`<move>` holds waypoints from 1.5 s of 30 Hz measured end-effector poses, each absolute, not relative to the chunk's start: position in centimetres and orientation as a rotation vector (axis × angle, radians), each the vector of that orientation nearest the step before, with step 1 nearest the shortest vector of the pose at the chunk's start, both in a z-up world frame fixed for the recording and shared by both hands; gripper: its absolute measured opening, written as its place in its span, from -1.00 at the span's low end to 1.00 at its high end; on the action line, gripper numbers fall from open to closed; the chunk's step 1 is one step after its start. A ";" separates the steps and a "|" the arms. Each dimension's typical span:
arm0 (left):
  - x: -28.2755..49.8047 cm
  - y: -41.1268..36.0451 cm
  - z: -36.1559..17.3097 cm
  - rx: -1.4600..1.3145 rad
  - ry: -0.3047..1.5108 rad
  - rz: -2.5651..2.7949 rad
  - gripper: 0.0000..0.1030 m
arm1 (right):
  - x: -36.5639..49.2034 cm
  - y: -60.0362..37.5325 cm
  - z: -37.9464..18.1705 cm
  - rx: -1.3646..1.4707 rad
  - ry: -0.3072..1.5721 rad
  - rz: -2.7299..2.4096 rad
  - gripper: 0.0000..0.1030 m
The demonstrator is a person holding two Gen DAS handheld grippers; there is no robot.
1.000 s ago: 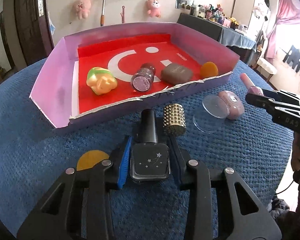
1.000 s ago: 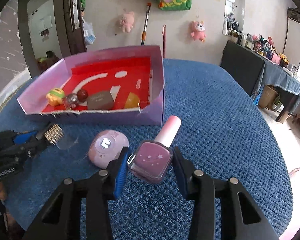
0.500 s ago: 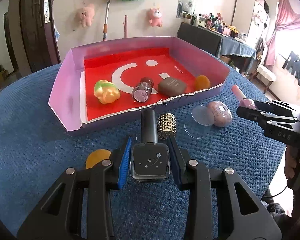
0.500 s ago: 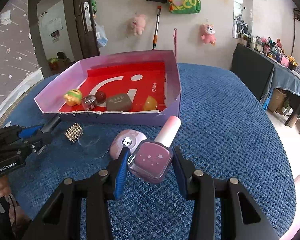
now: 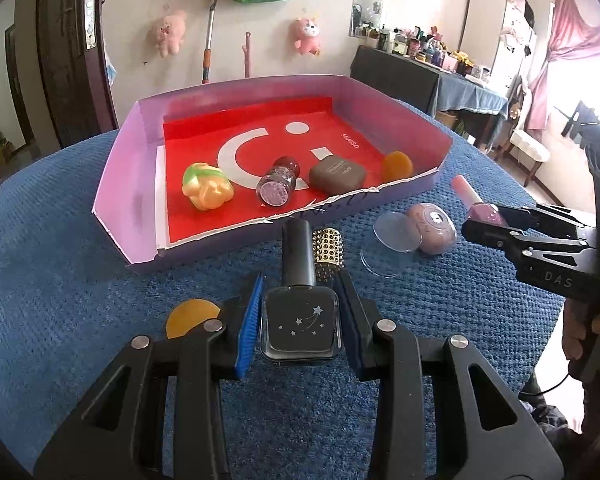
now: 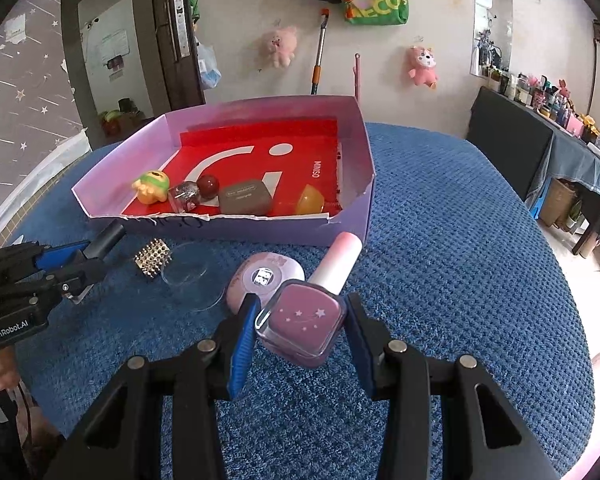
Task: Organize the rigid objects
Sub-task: 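Grasp the pink nail polish with the right gripper while the left grasps the black polish, then carry both nail polish bottles over the pink box and lower them inside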
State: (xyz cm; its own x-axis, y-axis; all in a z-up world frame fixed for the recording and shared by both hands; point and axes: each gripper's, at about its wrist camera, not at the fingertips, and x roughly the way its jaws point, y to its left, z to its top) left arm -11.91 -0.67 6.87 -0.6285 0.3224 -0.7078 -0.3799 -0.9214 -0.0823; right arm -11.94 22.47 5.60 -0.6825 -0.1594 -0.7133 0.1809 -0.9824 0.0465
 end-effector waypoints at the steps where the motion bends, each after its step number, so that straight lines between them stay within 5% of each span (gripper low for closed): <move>1: -11.9 -0.7 6.9 -1.079 0.103 2.528 -0.35 | -12.0 22.5 5.6 1.151 0.042 -2.722 -0.12; 27: -12.7 -0.2 13.2 -0.922 0.130 2.560 -0.35 | -13.9 21.3 10.9 1.025 0.083 -2.723 -0.12; 45: -23.3 2.8 13.0 -1.048 0.141 2.409 -0.35 | -22.4 18.9 10.9 1.088 0.138 -2.578 -0.12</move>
State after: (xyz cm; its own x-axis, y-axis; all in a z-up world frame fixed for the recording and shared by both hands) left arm -23.35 2.77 13.05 -0.5751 0.4078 -0.7091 -0.4880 -0.8668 -0.1027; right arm -22.43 18.90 10.86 -0.6498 -0.2695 -0.7107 0.3440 -0.9381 0.0412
